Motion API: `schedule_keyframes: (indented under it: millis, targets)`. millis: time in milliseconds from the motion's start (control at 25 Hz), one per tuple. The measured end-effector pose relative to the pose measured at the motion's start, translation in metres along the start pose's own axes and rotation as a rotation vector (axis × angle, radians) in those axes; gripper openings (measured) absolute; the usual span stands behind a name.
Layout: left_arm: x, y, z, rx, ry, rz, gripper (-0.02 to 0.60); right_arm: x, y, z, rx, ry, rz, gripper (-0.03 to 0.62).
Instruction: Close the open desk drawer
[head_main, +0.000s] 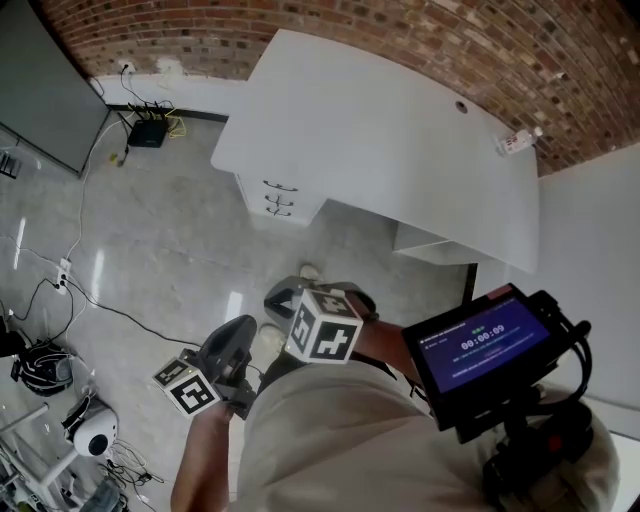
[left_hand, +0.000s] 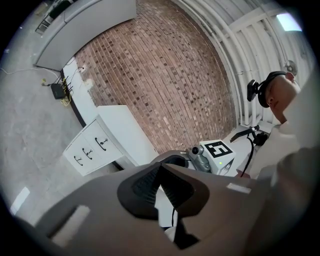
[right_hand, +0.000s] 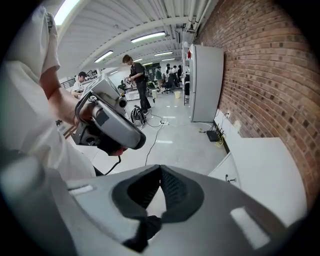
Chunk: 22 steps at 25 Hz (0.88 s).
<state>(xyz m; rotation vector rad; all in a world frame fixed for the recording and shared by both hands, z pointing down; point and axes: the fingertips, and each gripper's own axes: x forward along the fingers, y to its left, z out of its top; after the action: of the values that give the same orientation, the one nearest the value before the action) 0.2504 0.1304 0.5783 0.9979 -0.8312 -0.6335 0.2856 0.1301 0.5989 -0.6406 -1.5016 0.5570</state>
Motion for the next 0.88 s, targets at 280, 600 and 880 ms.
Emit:
schedule_keyframes:
  millis: [280, 600, 880]
  targets:
    - [0.001, -0.013, -0.003, 0.038, 0.015, -0.016, 0.005, -0.004, 0.002, 0.003, -0.016, -0.021, -0.014, 0.003]
    - [-0.001, -0.020, -0.012, 0.050, 0.028, -0.022, 0.005, -0.007, 0.009, 0.010, -0.046, -0.041, -0.018, 0.003]
    - [-0.005, -0.036, -0.030, 0.084, 0.045, -0.019, 0.005, -0.017, 0.027, 0.005, -0.066, -0.043, -0.020, 0.003]
